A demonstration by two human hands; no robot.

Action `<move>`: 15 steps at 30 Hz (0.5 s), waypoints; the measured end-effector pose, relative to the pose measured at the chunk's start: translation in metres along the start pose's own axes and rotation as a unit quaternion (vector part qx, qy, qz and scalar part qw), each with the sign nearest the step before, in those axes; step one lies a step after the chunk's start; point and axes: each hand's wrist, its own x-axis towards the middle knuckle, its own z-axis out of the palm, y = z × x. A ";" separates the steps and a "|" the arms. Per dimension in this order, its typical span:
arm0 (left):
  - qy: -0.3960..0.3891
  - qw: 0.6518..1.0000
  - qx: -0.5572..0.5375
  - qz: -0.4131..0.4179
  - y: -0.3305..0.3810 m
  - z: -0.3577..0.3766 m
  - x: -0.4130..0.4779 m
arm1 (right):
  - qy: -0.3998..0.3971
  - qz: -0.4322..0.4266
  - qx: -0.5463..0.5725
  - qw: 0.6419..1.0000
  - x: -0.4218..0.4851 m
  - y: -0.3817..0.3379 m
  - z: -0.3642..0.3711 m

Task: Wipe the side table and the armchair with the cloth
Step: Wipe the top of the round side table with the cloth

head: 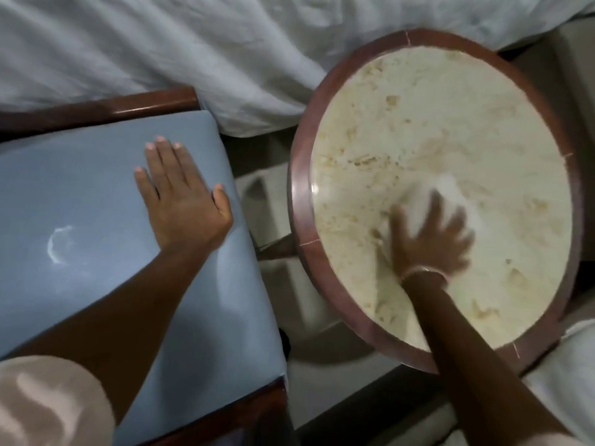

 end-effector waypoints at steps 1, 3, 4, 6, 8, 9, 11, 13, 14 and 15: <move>-0.006 1.000 0.001 0.000 -0.002 0.001 -0.001 | -0.003 -0.082 -0.009 0.997 -0.008 -0.024 0.007; -0.019 1.000 -0.007 -0.002 -0.002 -0.004 -0.001 | -0.012 -0.259 -0.042 0.965 -0.055 -0.044 0.015; -0.026 1.000 -0.016 -0.005 0.001 -0.009 -0.001 | -0.021 -0.306 -0.052 0.950 -0.083 -0.033 0.015; -0.037 0.998 -0.048 -0.004 0.016 -0.022 0.000 | -0.050 -0.293 -0.043 0.954 -0.118 0.019 0.005; -0.052 0.993 -0.097 0.031 0.046 -0.033 0.002 | -0.058 -0.235 -0.037 0.970 -0.114 0.079 -0.010; -0.054 0.989 -0.121 0.061 0.066 -0.038 0.002 | -0.062 -0.199 -0.039 0.977 -0.099 0.101 -0.016; -0.057 0.979 -0.153 0.124 0.111 -0.044 0.005 | -0.061 -0.080 -0.045 0.994 -0.049 0.124 -0.024; -0.069 0.971 -0.137 0.185 0.152 -0.040 0.006 | -0.042 0.055 -0.016 0.997 0.020 0.108 -0.027; -0.075 0.969 -0.118 0.206 0.167 -0.036 0.007 | -0.030 0.083 0.003 0.996 0.059 0.088 -0.028; -0.082 0.968 -0.100 0.216 0.178 -0.031 0.009 | -0.027 0.081 0.016 0.996 0.096 0.062 -0.028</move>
